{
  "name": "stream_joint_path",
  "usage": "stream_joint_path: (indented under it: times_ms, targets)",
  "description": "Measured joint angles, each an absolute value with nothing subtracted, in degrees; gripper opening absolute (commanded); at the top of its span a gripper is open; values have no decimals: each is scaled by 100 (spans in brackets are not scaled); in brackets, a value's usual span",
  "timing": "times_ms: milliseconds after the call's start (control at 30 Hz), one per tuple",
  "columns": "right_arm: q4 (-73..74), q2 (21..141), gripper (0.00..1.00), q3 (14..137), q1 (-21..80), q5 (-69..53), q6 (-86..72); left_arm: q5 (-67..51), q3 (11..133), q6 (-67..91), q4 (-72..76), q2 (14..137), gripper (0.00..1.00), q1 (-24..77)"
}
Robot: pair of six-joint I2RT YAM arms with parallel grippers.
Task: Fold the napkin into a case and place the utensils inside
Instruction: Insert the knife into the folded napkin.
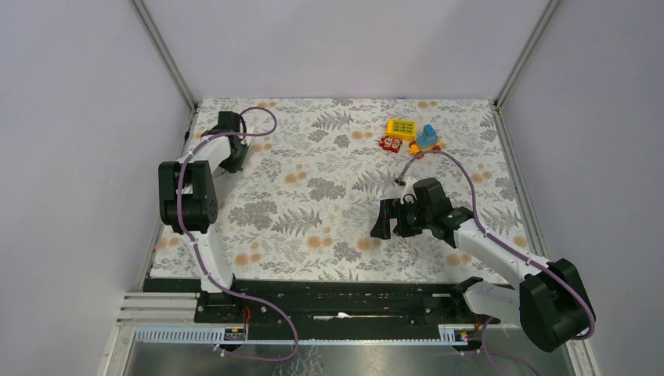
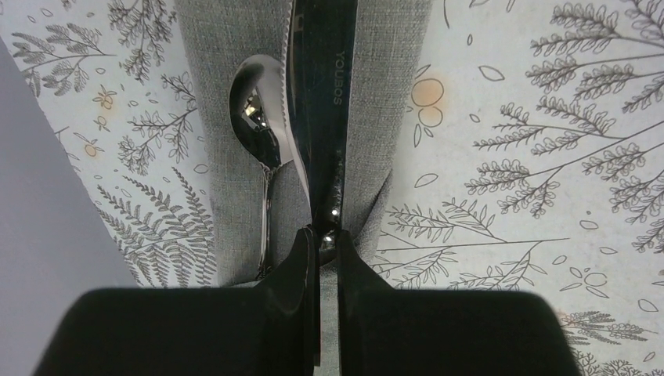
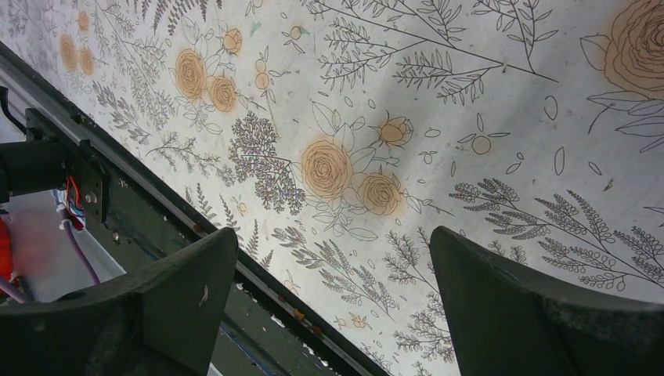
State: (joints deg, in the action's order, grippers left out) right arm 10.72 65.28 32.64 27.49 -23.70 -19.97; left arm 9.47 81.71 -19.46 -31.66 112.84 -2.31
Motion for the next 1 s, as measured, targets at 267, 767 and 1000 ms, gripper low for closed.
stream_joint_path:
  times_ms: [267, 767, 1000]
  targets:
    - [991, 6525, 100, 3232, 2749, -2373, -1999, 947, 8020, -1914, -3157, 11255, 35, -233]
    - [980, 6525, 100, 3221, 2749, -2370, -1999, 246, 9660, -1090, -3358, 11898, 44, -193]
    - [980, 6525, 100, 3221, 2749, -2370, -1999, 38, 10536, -1066, -3662, 12735, 44, -161]
